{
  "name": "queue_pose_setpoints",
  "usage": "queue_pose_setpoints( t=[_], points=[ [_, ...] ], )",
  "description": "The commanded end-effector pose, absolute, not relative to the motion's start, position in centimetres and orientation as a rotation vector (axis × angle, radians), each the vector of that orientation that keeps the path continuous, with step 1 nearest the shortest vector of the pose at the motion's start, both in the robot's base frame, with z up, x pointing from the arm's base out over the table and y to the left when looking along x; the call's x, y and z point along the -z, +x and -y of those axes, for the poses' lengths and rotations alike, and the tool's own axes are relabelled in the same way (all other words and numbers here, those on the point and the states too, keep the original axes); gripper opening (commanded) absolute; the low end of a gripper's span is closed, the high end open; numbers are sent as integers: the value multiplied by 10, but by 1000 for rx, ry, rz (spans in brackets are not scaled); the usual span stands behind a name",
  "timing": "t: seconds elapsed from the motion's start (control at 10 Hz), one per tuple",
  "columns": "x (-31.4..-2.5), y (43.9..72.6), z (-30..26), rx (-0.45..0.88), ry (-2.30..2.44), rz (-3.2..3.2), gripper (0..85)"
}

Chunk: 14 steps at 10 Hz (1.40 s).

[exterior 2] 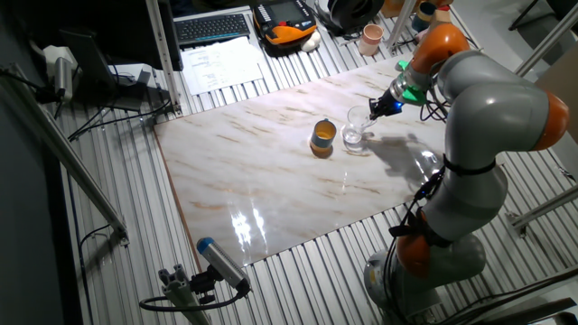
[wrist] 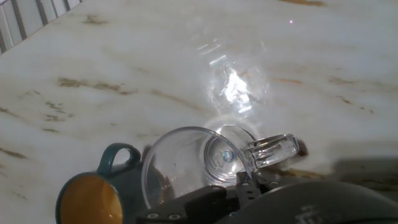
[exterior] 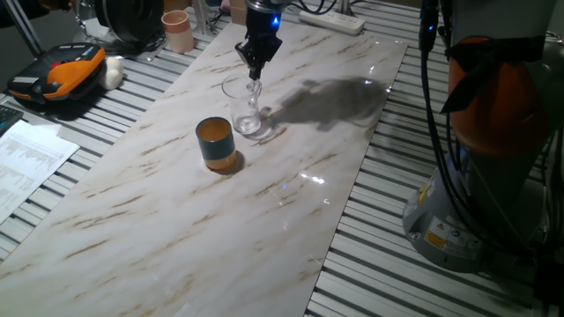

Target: Pour the water from one cup into another empty cup

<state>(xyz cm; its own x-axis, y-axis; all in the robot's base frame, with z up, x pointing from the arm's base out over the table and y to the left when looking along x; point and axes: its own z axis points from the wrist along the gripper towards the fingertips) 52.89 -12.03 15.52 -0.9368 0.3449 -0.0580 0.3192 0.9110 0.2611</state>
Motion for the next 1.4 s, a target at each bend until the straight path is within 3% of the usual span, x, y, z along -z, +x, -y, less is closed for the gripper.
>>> queue_pose_setpoints(
  t=[0.0,0.1,0.5,0.6,1.0,1.3],
  points=[
    [-155,529,120,-383,525,-2966,0],
    [-154,529,120,-385,529,-2964,170],
    [-152,530,121,-387,534,-2956,170],
    [-156,530,122,-387,538,-2956,340],
    [-169,532,121,-377,545,-2965,340],
    [-205,544,108,-310,571,-3006,340]
  ],
)
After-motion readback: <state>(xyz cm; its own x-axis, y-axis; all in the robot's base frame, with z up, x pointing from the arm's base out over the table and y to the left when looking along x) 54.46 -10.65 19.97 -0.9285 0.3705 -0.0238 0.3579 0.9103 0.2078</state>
